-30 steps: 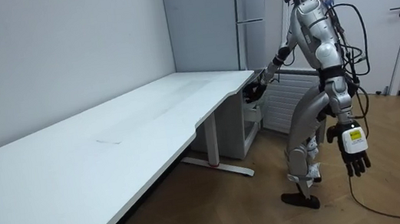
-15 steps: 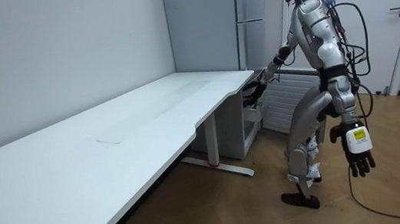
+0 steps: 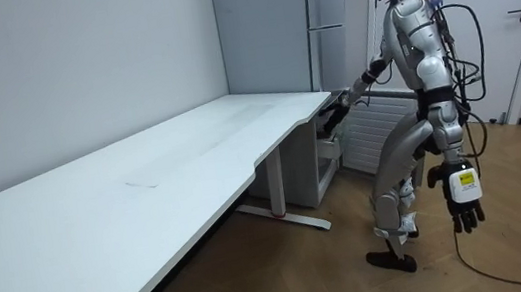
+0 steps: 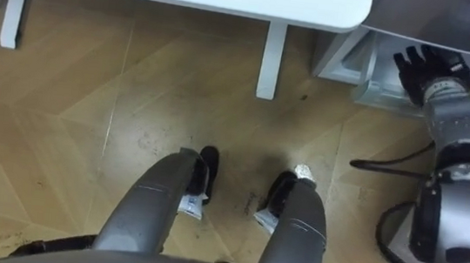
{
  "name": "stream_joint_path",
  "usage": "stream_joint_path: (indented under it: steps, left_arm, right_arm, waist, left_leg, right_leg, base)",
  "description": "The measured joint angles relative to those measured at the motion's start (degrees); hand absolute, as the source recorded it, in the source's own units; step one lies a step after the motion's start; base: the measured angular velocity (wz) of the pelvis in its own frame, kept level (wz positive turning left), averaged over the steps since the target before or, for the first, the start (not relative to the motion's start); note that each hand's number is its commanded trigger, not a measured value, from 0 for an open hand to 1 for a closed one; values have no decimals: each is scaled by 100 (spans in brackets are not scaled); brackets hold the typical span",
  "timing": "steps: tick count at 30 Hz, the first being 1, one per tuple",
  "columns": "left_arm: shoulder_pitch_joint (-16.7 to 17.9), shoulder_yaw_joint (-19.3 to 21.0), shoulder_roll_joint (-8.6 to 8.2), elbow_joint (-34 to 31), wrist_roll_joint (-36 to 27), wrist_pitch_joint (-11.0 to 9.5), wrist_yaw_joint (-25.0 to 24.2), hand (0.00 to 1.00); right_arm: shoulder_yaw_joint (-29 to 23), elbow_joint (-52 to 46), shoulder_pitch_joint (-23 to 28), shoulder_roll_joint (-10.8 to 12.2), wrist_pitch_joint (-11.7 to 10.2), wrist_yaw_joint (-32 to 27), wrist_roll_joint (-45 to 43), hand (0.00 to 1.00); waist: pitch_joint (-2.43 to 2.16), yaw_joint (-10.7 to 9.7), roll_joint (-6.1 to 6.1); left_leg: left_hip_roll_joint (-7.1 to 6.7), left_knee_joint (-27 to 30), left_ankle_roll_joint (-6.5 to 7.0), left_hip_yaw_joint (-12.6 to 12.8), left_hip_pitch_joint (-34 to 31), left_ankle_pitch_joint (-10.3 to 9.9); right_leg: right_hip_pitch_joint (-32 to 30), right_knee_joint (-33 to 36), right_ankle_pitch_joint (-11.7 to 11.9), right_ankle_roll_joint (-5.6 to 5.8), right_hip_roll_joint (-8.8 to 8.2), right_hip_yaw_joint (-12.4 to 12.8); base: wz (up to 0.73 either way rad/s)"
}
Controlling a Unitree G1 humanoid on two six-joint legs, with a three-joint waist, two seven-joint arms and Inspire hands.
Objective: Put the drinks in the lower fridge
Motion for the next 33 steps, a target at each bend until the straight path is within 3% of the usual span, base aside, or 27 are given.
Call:
stream_joint_path:
  steps: [5, 7, 13, 19, 29, 33]
  left_arm:
    - [153, 36, 47, -4, -6, -3, 2, 0]
    - [242, 34, 93, -2, -6, -10, 2, 0]
    - [337, 50, 122, 2, -334, -49, -52, 0]
    - [432, 69, 189, -5, -541, -76, -82, 0]
    - [439, 44, 203, -9, -547, -69, -149, 0]
    - [435, 27, 232, -10, -538, -97, -138, 0]
  right_arm:
    - [1, -594, 697, 52, -145, 141, -12, 0]
    - [5, -613, 975, 89, -222, 220, -82, 0]
    - [-4, -1182, 1953, 98, -351, 277, -60, 0]
    - [-4, -1327, 2530, 194, -464, 270, 52, 0]
    - [3, -1232, 2717, 316, -468, 274, 57, 0]
    - [0, -856, 2390, 313, -468, 272, 34, 0]
  waist:
    - [-30, -161, -16]
    - [-61, -270, -23]
    - [-87, -552, -38]
    - [-129, -573, -48]
    - [-136, -603, -26]
    - [-130, -638, -21]
  left_leg:
    - [50, -87, -30, 33, 172, -28]
    - [150, -75, -50, 38, 205, -62]
    - [221, -118, -76, 128, 294, -97]
    - [344, -192, -116, 285, 376, -131]
    - [318, -219, -101, 368, 386, -132]
    - [323, -243, -90, 431, 368, -128]
  right_leg:
    - [138, -156, 58, 12, 105, 80]
    - [218, -273, 108, -12, 216, 90]
    - [258, -334, 130, -16, 288, 175]
    - [249, -456, 218, -49, 425, 309]
    - [180, -429, 228, -29, 403, 380]
    - [118, -431, 234, -20, 405, 435]
  base:
    - [-13]
    - [-18]
    - [-9]
    - [-19]
    - [-2]
    - [-6]
